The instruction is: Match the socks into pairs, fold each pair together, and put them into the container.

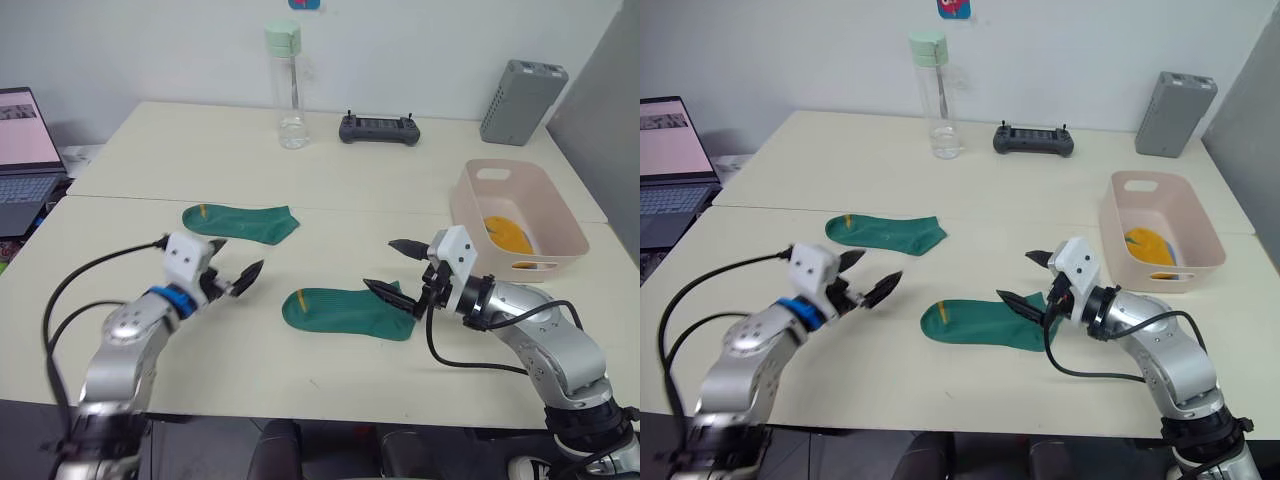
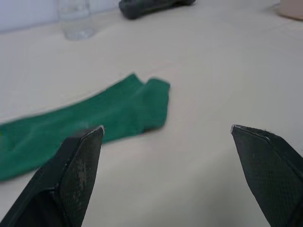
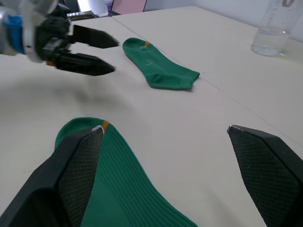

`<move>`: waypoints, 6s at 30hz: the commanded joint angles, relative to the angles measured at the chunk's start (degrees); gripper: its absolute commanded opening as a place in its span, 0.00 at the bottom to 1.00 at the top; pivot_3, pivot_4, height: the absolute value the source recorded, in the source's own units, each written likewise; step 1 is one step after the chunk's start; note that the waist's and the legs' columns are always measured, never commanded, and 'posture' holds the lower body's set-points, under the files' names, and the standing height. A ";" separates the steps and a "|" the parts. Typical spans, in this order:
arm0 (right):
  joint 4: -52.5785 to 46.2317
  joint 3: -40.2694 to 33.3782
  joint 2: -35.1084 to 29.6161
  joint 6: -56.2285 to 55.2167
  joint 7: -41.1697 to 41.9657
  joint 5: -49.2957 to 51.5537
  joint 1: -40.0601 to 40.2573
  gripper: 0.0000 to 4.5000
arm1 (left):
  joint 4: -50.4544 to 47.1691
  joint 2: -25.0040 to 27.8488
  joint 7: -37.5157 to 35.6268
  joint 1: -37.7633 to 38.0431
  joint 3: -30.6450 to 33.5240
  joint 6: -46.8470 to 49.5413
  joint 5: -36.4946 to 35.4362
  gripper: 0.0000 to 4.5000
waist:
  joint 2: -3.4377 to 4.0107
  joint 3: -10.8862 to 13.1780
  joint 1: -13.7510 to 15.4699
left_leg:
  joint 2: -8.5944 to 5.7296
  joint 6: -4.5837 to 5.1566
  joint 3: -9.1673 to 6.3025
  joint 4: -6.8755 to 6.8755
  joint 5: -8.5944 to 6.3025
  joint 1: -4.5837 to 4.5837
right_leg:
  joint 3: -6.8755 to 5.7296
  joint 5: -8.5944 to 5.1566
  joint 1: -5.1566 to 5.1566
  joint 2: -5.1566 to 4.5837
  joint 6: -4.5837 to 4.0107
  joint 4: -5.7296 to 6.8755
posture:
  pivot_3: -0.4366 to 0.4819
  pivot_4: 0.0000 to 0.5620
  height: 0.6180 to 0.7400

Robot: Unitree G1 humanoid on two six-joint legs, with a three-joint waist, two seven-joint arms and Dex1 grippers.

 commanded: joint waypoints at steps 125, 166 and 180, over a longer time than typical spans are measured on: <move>34.44 1.44 9.08 9.11 -1.56 -5.89 -22.46 0.11 | 58.17 -3.77 -7.40 -40.47 -4.60 -7.19 9.79 0.27 | 0.01 0.01 -0.18 | -0.02 0.03 -0.26 -0.01 0.02 -0.46 | -0.25 0.35 -0.28 0.13 0.06 0.06 | 0.48 0.27 1.00; 26.30 -1.22 5.14 13.40 1.62 -3.33 -20.69 0.00 | 47.41 -6.21 -9.51 -36.69 -4.78 3.96 7.53 0.13 | 0.03 0.02 -0.58 | -0.02 0.03 -0.28 0.01 0.02 -0.46 | -0.25 0.36 -0.27 0.13 0.06 0.09 | 0.48 0.27 1.00; 20.98 -4.16 4.55 13.97 2.46 -0.19 -18.80 0.00 | 23.13 -5.71 -7.72 -29.32 1.85 20.51 -2.18 0.01 | 0.03 0.02 -0.61 | 0.00 0.02 -0.29 -0.01 0.02 -0.47 | -0.25 0.35 -0.27 0.13 0.06 0.09 | 0.48 0.27 1.00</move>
